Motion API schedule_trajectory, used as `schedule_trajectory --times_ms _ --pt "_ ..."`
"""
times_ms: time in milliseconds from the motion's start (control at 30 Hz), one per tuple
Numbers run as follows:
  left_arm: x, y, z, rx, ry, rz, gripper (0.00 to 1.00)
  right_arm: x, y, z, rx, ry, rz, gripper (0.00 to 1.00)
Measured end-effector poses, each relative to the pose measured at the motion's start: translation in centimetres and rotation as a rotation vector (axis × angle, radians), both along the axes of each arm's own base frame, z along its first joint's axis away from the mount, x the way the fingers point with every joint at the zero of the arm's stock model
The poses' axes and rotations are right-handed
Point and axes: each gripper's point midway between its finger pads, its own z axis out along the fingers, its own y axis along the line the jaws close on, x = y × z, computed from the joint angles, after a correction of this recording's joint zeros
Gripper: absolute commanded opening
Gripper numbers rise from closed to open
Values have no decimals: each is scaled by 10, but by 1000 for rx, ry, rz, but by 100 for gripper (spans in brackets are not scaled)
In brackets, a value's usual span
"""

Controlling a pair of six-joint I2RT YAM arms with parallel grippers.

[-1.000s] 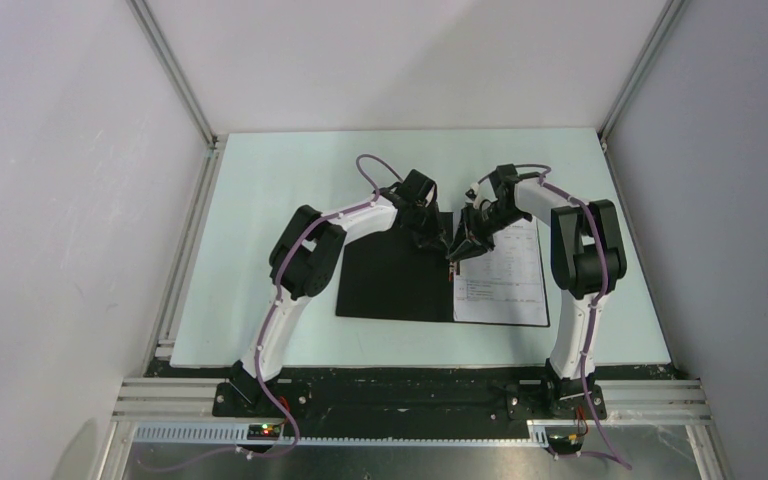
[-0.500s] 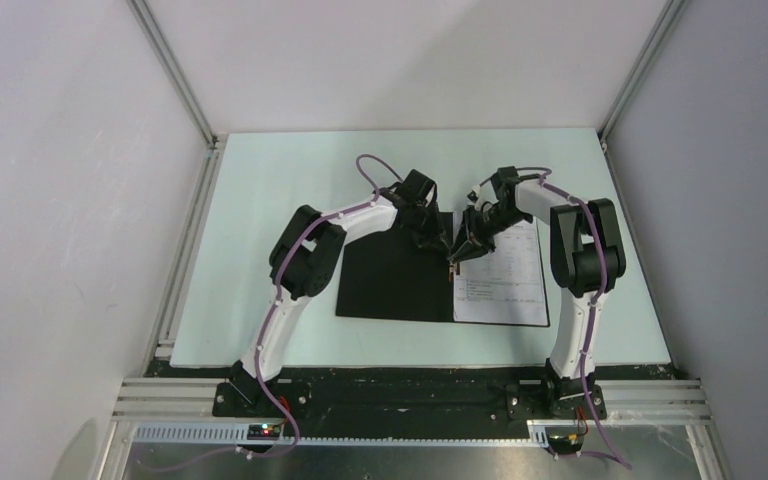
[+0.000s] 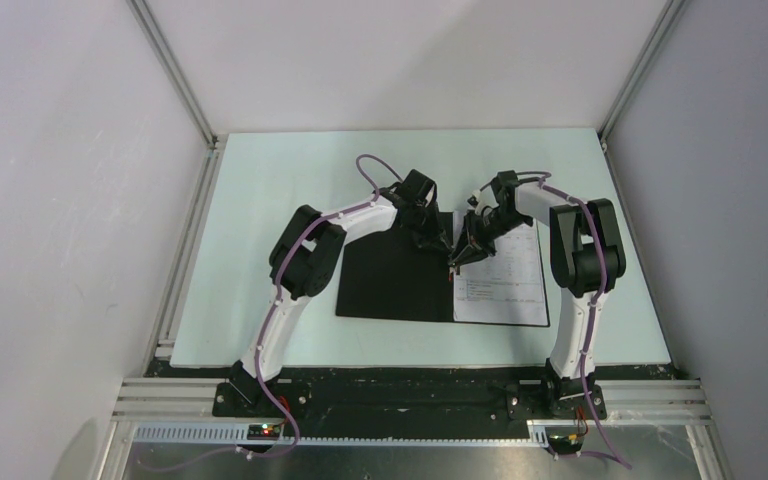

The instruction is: Put the files into the folder

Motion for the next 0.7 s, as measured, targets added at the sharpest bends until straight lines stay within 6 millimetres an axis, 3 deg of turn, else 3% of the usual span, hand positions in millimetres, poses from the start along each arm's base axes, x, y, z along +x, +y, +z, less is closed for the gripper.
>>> schedule_trajectory --times_ms 333,700 --pt "2 1 0 -1 2 4 6 -5 -3 -7 -18 12 6 30" --pt "1 1 0 -10 13 6 6 10 6 11 56 -49 14 46"
